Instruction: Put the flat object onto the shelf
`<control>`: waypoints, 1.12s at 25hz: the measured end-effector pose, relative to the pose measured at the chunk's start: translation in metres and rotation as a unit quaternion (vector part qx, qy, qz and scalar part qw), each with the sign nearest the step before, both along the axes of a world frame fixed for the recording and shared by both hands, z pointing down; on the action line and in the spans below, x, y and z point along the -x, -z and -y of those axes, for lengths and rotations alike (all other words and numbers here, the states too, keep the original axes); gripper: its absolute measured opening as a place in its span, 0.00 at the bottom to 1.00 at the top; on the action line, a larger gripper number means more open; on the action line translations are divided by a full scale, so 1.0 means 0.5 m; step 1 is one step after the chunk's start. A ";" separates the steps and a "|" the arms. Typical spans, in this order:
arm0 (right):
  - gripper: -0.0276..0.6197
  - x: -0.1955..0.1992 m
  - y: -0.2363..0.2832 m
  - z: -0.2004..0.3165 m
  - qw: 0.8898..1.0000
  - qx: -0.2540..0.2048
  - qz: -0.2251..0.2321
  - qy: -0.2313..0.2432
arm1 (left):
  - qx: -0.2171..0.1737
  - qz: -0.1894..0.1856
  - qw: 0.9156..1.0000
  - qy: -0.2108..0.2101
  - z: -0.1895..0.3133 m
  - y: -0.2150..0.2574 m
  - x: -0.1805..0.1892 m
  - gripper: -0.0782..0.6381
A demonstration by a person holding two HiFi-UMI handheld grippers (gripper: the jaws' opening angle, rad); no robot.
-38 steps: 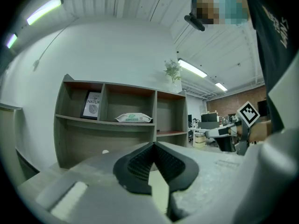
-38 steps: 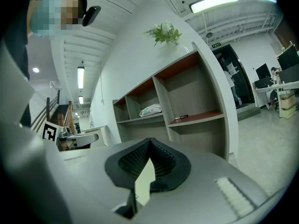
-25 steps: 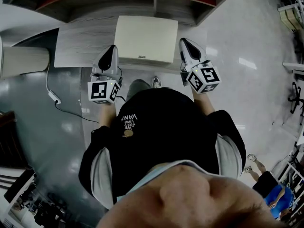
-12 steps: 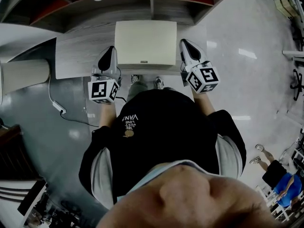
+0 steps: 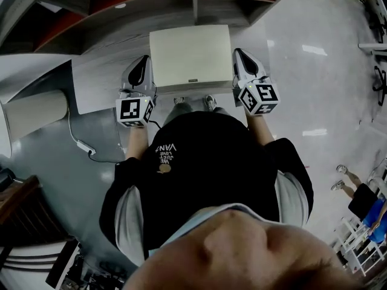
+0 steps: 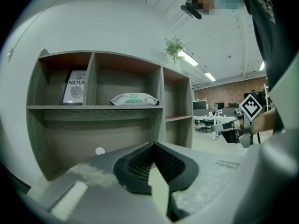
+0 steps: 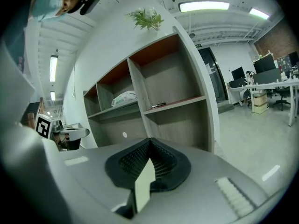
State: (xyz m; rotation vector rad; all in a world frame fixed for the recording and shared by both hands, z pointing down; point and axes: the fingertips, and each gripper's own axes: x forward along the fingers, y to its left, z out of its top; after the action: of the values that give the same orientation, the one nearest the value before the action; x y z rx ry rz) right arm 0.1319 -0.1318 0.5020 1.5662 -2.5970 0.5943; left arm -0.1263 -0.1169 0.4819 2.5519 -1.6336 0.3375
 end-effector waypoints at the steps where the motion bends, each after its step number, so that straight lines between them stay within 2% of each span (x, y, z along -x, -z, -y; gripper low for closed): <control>1: 0.04 0.003 -0.005 0.002 1.000 0.003 -0.001 -0.003 | 0.004 0.003 1.000 -0.001 0.005 -0.006 0.006 0.11; 4: 0.04 0.011 -0.023 0.007 1.000 0.010 -0.005 -0.012 | 0.019 0.007 1.000 -0.002 0.018 -0.028 0.022 0.11; 12: 0.04 0.006 -0.081 0.019 0.999 0.031 -0.014 -0.035 | 0.079 -0.011 0.997 0.008 0.042 -0.111 0.051 0.11; 21: 0.05 -0.005 -0.161 0.028 0.995 0.090 -0.016 -0.049 | 0.148 -0.027 0.989 0.006 0.052 -0.195 0.060 0.11; 24: 0.05 -0.005 -0.176 0.035 0.994 0.101 -0.017 -0.048 | 0.170 -0.040 0.985 -0.001 0.053 -0.213 0.055 0.15; 28: 0.11 -0.007 -0.201 0.047 0.992 0.119 -0.020 -0.047 | 0.187 -0.047 0.981 0.004 0.064 -0.233 0.056 0.18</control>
State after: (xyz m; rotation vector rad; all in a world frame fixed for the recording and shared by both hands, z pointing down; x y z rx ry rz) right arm 0.1355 -0.1556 0.6023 1.6099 -2.3310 0.8354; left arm -0.1542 -0.1489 0.5983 2.2453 -1.3936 0.4652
